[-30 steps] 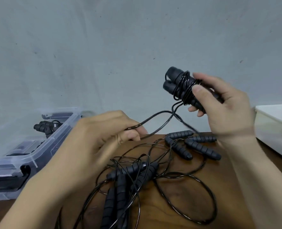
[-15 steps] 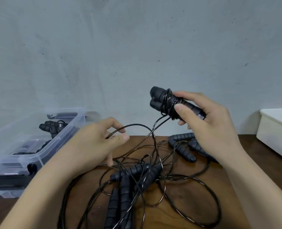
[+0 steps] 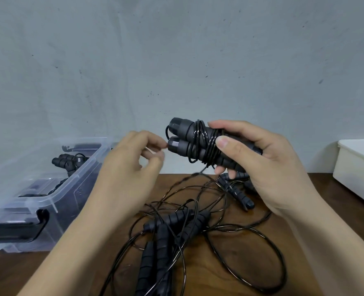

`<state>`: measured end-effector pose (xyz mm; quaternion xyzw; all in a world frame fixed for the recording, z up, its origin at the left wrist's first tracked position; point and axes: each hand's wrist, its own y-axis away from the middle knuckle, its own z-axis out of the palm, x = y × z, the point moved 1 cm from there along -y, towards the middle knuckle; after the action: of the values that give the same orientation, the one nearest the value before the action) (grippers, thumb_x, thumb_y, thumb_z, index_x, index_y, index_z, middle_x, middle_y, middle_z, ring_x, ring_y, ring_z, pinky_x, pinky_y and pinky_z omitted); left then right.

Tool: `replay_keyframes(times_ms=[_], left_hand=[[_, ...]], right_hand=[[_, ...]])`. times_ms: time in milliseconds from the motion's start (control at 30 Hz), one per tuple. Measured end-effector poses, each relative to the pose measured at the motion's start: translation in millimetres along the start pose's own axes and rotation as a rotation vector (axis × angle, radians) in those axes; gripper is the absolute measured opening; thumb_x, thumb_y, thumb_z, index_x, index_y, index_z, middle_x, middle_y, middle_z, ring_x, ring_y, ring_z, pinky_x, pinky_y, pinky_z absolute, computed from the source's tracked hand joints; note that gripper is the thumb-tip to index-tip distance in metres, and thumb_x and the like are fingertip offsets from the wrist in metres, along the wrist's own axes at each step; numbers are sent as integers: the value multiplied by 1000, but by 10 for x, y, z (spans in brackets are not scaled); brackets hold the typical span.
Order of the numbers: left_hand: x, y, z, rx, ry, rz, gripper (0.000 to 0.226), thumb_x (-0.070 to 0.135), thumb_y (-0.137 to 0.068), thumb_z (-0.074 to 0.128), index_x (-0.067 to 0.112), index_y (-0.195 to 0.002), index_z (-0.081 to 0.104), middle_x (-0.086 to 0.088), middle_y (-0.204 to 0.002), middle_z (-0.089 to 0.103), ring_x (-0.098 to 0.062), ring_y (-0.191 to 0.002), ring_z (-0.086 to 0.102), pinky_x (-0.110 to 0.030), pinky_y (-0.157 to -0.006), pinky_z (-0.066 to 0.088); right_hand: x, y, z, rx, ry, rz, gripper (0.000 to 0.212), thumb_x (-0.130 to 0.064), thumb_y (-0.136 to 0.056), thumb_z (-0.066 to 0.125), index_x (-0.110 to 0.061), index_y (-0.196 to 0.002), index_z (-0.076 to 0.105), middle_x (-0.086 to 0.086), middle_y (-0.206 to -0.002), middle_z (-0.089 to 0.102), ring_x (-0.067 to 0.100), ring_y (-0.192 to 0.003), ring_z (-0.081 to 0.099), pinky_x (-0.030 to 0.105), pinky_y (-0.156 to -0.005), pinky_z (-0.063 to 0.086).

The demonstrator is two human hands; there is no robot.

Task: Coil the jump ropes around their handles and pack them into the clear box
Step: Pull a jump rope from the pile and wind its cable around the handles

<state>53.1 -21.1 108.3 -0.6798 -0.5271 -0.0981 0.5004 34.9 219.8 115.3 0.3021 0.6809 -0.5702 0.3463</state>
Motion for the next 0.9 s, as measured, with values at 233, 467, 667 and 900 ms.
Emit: replay_keyframes(times_ms=[233, 467, 667, 900], left_hand=[[72, 85, 199, -153, 48, -30, 18, 43, -92, 75, 40, -107, 67, 22, -105, 69, 4, -89, 66, -8, -72, 45], [76, 160, 387, -242, -43, 34, 34, 57, -88, 74, 48, -119, 64, 25, -121, 60, 3, -109, 59, -12, -78, 41], [67, 157, 408, -209, -1, 35, 19, 46, -92, 73, 40, -110, 70, 20, -110, 65, 4, -91, 62, -10, -71, 41], [-25, 184, 501, -481, 439, -183, 16, 36, -90, 72, 21, -96, 66, -3, -100, 69, -16, -93, 61, -55, -100, 51]], right_hand=[[-103, 12, -27, 30, -155, 8, 30, -28, -94, 71, -24, -122, 80, 8, -96, 78, 30, -69, 71, 32, -56, 53], [-167, 36, -2, 9, -238, 32, 33, -29, -93, 70, -20, -123, 79, 13, -92, 77, 32, -68, 69, 33, -53, 51], [-181, 38, 28, -14, -318, 82, 33, -26, -94, 68, -17, -124, 79, 16, -92, 75, 31, -67, 67, 31, -52, 49], [-168, 46, 86, -52, -373, 111, 32, -26, -95, 66, -17, -124, 78, 17, -92, 74, 31, -68, 65, 29, -53, 48]])
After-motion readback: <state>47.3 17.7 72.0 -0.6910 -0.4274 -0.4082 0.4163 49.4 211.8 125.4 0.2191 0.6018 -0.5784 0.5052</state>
